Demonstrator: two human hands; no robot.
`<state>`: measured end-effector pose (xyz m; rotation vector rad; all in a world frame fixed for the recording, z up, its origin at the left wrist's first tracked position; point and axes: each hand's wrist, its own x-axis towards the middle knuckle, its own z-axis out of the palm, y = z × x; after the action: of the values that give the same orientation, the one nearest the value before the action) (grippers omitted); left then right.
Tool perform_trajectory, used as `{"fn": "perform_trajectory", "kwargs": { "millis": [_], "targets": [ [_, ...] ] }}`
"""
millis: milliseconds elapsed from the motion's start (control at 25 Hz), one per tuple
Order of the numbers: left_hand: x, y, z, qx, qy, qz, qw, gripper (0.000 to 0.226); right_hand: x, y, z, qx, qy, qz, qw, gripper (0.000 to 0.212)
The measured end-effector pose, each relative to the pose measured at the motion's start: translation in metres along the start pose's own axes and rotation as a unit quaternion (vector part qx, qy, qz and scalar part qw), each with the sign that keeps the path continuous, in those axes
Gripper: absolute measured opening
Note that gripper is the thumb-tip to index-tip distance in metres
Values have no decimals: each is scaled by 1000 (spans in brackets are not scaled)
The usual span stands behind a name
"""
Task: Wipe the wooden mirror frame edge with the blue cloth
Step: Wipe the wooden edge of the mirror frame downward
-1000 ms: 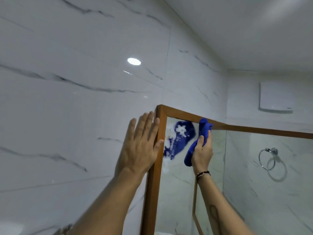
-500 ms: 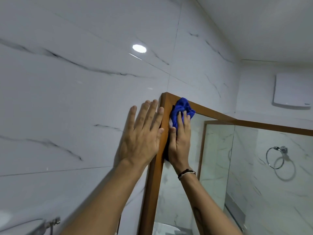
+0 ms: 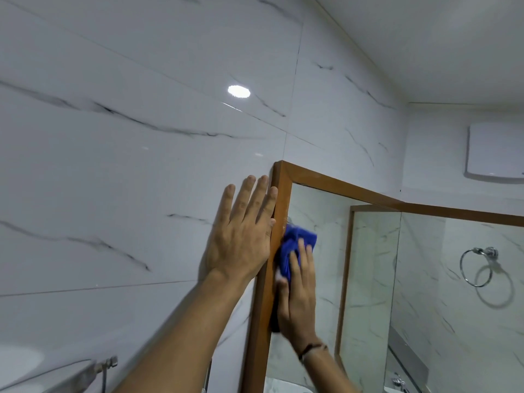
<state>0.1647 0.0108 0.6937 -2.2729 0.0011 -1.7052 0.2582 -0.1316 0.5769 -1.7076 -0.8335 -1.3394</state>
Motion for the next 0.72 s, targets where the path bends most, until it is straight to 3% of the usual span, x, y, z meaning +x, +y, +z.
{"fn": "perform_trajectory", "kwargs": {
  "millis": [200, 480, 720],
  "targets": [
    [1, 1, 2, -2, 7, 0, 1000, 69, 104, -16, -7, -23, 27, 3, 999, 61],
    [0, 1, -2, -4, -20, -4, 1000, 70, -54, -2, 8, -11, -11, 33, 999, 60],
    [1, 2, -1, -11, -18, -5, 1000, 69, 89, -12, -4, -23, 31, 9, 999, 61]
  ]
}}
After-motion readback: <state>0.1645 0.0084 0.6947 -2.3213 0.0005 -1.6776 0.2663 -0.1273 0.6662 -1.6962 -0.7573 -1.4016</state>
